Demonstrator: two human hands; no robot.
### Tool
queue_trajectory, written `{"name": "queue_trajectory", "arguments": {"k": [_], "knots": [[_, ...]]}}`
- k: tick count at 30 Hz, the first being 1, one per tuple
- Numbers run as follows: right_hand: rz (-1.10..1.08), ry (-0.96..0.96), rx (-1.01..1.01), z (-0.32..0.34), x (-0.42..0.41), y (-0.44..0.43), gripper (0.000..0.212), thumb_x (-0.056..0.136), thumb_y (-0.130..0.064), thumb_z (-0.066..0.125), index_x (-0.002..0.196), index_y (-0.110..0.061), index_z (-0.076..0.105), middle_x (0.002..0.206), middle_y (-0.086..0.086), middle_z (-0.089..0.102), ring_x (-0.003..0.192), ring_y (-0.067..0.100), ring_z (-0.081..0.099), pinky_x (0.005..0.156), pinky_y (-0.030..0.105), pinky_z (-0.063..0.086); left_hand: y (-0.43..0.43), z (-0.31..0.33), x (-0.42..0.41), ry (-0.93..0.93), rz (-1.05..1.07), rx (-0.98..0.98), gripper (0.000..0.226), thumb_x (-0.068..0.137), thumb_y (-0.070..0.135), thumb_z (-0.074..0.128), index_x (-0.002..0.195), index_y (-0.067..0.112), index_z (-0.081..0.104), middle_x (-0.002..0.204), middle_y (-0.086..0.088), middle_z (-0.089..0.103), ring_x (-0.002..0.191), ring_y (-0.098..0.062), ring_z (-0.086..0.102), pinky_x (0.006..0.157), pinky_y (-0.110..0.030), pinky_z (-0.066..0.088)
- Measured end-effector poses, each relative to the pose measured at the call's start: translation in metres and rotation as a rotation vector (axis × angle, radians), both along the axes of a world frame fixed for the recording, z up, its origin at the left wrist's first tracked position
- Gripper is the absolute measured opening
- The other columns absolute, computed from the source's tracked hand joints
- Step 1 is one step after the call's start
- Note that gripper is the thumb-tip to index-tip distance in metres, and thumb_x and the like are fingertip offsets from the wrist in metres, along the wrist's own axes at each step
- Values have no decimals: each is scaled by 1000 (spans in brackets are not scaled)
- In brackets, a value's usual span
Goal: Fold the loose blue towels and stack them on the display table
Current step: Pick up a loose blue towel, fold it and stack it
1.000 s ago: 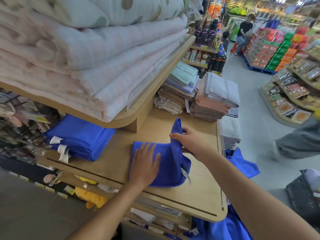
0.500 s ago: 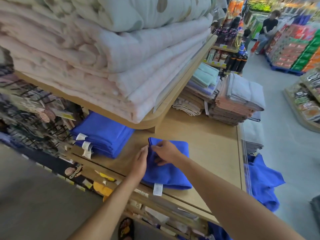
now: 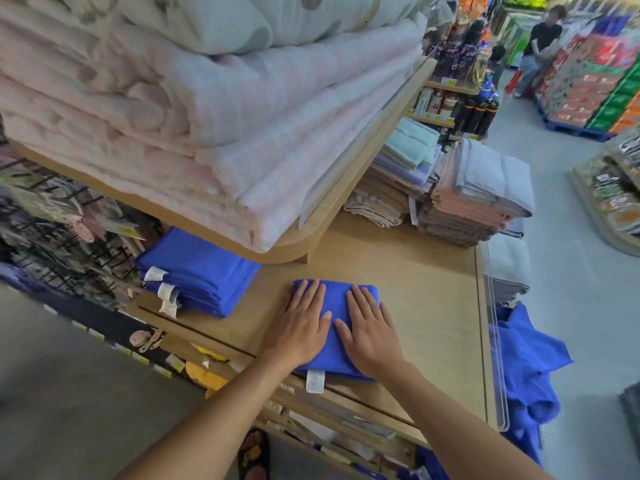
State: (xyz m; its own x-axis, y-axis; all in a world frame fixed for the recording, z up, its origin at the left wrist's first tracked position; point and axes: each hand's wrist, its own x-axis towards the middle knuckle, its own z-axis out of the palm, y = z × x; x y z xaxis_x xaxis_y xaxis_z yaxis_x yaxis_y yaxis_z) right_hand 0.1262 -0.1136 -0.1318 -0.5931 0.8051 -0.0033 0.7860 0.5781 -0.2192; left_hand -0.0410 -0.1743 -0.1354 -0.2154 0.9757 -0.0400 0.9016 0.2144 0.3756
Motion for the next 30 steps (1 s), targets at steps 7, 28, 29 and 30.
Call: {"name": "queue_trajectory", "arguments": {"k": [7,28,29,30], "knots": [[-94,118,-24,6,1,-8,75,103,-60,30,164,-18,15,172,3,5,158,21,5,127,38,8,-3,-1,0,2,-5,-10,65,108,43,25,163,15,2,171,2,-5,156,-14,-12,128,-42,2],[-162,878,-949,122,10,-48,53,74,-24,86,122,-13,66,115,9,76,106,32,73,96,55,55,-81,52,-39,-1733,248,-39,53,85,54,74,131,29,68,138,-4,64,129,-29,60,113,-53,40],[-155,907,-984,128,5,-47,57,72,-22,90,123,-13,67,117,9,76,108,32,73,96,55,56,-85,59,-46,-1742,239,-50,49,84,52,75,127,27,71,137,-5,66,128,-28,61,115,-52,37],[-157,941,-1021,134,-1,-45,58,72,-21,91,124,-14,67,119,9,75,109,32,73,93,53,58,-87,68,-54,-1735,233,-21,46,82,49,78,122,27,74,134,-4,68,124,-27,64,115,-51,39]]}}
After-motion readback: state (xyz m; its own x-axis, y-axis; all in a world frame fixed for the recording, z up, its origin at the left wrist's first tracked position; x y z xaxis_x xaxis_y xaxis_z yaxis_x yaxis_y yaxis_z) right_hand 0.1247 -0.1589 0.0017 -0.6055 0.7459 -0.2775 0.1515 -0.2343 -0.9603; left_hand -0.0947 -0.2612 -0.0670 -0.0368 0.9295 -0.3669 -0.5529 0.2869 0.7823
